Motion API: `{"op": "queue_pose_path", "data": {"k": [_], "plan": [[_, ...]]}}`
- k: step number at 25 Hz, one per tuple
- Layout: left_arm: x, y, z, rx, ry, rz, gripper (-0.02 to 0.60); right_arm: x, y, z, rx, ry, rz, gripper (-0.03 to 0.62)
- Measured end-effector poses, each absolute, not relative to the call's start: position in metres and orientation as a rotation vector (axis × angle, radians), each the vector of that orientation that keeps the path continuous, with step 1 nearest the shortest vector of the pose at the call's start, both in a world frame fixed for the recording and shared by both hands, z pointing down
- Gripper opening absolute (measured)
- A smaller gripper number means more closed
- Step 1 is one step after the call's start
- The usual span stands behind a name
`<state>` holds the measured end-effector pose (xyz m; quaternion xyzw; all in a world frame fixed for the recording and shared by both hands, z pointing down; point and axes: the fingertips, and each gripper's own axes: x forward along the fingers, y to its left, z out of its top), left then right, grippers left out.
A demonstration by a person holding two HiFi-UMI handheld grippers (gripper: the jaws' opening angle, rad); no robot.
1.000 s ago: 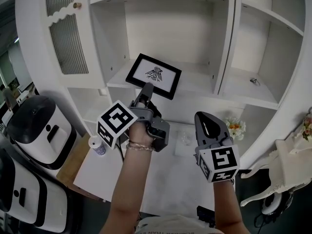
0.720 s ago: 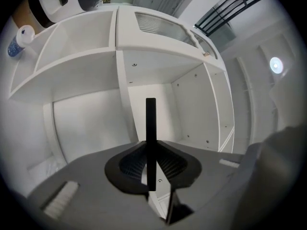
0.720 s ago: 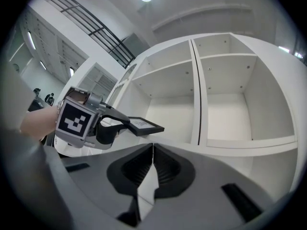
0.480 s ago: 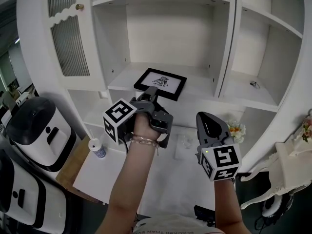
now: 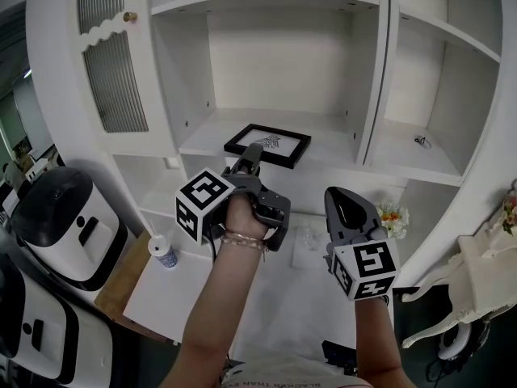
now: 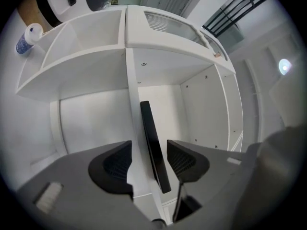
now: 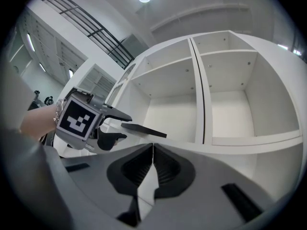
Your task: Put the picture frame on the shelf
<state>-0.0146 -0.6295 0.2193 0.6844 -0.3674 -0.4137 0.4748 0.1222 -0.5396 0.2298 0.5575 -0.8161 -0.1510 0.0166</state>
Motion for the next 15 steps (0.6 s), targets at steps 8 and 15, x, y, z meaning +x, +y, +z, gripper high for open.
{"op": "queue_pose_path", "data": {"k": [8, 15], "plan": [[-0.005, -0.643, 0.231, 1.684, -0.911, -0.983, 0.267, 0.117, -0.54, 0.237, 1.719, -2.54, -0.445, 0.011], [0.001, -0.659, 0.231, 1.715, -0.954, -0.951, 0.276, 0.118, -0.54, 0.241, 1.722, -2.537, -0.434, 0.009]]}}
